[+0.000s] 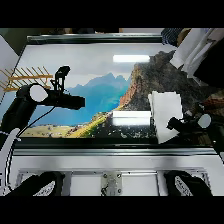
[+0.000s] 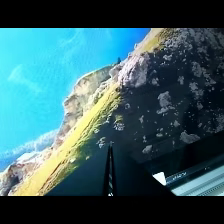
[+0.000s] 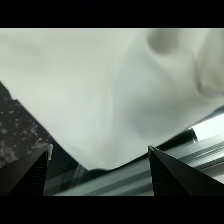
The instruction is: Fold the clothes and pants, and hang the long-sleeved shirts on hangers.
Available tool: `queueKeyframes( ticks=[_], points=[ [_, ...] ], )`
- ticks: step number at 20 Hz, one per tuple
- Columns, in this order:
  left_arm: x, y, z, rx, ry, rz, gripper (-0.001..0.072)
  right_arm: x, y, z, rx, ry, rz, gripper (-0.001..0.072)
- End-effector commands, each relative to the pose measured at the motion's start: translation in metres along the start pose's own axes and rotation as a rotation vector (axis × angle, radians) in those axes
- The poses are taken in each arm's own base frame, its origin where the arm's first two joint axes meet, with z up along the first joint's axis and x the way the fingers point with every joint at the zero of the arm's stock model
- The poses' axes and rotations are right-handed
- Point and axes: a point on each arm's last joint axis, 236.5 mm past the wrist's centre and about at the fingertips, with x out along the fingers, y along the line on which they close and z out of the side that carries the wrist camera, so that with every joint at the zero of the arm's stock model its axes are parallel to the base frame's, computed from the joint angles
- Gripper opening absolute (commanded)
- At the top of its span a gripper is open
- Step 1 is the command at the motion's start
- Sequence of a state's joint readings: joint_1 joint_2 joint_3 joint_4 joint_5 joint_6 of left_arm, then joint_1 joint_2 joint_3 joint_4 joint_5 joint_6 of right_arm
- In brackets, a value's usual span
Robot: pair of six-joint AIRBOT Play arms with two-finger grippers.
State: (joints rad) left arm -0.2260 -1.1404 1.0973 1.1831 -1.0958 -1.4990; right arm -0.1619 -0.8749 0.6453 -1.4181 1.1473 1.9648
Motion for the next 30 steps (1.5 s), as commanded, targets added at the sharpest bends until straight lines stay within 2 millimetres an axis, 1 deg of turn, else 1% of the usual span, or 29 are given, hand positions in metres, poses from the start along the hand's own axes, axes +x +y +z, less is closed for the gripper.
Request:
queueKeyframes(
  ticks=[1, 3, 5, 6, 7, 8, 9, 10, 11, 13, 14, 15, 16, 17, 20, 22, 30],
  points=[
    [0.000, 0.000, 0.000, 0.000, 0.001, 0.000, 0.0008, -0.040, 0.010, -0.009, -0.111, -0.046, 0.052, 0.0659],
    [0.001, 0.000, -0.002, -0.002, 0.005, 0.000, 0.0008, -0.071, 0.028, -0.009, -0.123, -0.142, 0.146, 0.0659],
    [0.008, 0.002, -0.011, -0.015, 0.024, -0.003, 0.0008, -0.100, 0.065, -0.011, -0.158, -0.240, 0.317, 0.0659],
    [0.012, 0.005, -0.017, -0.021, 0.041, -0.001, 0.0008, -0.114, 0.089, -0.015, -0.209, -0.279, 0.414, 0.0659],
    [0.016, 0.007, -0.023, -0.027, 0.057, 0.001, 0.0008, -0.124, 0.111, -0.021, -0.269, -0.301, 0.492, 0.0659],
    [0.020, 0.009, -0.029, -0.033, 0.070, 0.003, 0.0008, -0.130, 0.130, -0.028, -0.331, -0.311, 0.551, 0.0659],
    [0.023, 0.011, -0.034, -0.038, 0.080, 0.006, 0.0008, -0.130, 0.144, -0.036, -0.392, -0.306, 0.580, 0.0659],
    [0.025, 0.012, -0.037, -0.042, 0.088, 0.007, 0.0008, -0.125, 0.155, -0.045, -0.457, -0.291, 0.590, 0.0658],
    [0.026, 0.013, -0.038, -0.043, 0.088, 0.007, 0.0008, -0.117, 0.166, -0.056, -0.520, -0.264, 0.596, 0.0658],
    [0.025, 0.012, -0.037, -0.043, 0.084, 0.006, 0.0008, -0.097, 0.187, -0.073, -0.583, -0.204, 0.604, 0.0658],
    [0.025, 0.012, -0.037, -0.042, 0.084, 0.007, 0.0008, -0.088, 0.195, -0.081, -0.605, -0.179, 0.604, 0.0629],
    [0.025, 0.012, -0.037, -0.043, 0.084, 0.007, 0.0008, -0.078, 0.200, -0.088, -0.622, -0.150, 0.598, 0.0379],
    [0.025, 0.012, -0.037, -0.042, 0.084, 0.007, 0.0008, -0.070, 0.203, -0.094, -0.633, -0.121, 0.589, 0.0096],
    [0.025, 0.012, -0.037, -0.042, 0.084, 0.007, 0.0008, -0.062, 0.203, -0.098, -0.638, -0.096, 0.576, 0.0014],
    [0.025, 0.012, -0.037, -0.042, 0.084, 0.007, 0.0008, -0.054, 0.204, -0.102, -0.628, -0.064, 0.569, 0.0011],
    [0.025, 0.013, -0.037, -0.042, 0.084, 0.007, 0.0008, -0.053, 0.203, -0.108, -0.622, -0.032, 0.571, 0.0011],
    [0.025, 0.013, -0.037, -0.042, 0.084, 0.007, 0.0008, -0.053, 0.203, -0.108, -0.622, -0.033, 0.571, 0.0011]
  ],
)
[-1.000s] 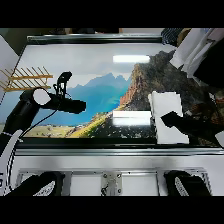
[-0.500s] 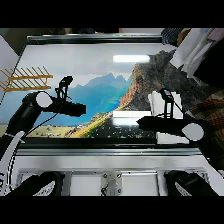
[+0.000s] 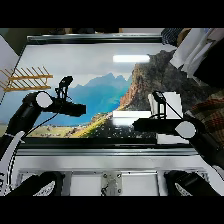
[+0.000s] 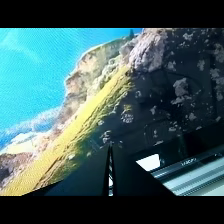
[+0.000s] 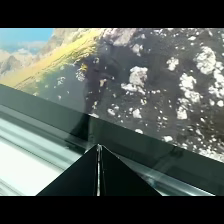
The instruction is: Fold the clothes and pants, and hang the long-sleeved shirts on hangers.
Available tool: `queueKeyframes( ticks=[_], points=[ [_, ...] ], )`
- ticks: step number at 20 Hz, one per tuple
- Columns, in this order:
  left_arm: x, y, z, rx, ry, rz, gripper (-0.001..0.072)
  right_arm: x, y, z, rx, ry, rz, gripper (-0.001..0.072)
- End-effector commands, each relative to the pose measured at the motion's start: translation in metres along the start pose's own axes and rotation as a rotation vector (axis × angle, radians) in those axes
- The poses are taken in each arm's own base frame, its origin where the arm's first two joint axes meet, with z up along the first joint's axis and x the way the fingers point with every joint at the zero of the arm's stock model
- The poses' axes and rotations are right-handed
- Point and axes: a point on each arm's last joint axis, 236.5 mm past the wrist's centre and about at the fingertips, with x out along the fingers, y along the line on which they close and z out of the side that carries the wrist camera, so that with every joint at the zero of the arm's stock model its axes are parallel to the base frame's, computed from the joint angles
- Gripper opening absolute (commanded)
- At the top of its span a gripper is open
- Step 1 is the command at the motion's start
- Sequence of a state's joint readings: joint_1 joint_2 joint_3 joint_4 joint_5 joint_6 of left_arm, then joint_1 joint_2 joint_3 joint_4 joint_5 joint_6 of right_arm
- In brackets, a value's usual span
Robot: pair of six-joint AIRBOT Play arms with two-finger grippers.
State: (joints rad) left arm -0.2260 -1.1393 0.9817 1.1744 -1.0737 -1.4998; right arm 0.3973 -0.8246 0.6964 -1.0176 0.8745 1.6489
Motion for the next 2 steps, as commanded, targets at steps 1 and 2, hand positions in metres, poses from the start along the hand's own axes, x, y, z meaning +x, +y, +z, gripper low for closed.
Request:
queueKeyframes(
  ticks=[1, 2],
  points=[
    [0.0000, 0.0001, -0.0001, 0.001, 0.000, 0.001, 0.0008, 0.0003, 0.0005, -0.0003, 0.000, 0.002, 0.001, 0.0011],
    [0.0000, 0.0000, -0.0001, 0.002, 0.000, 0.001, 0.0008, 0.0003, 0.0005, -0.0004, 0.000, 0.002, 0.001, 0.0011]
  ],
)
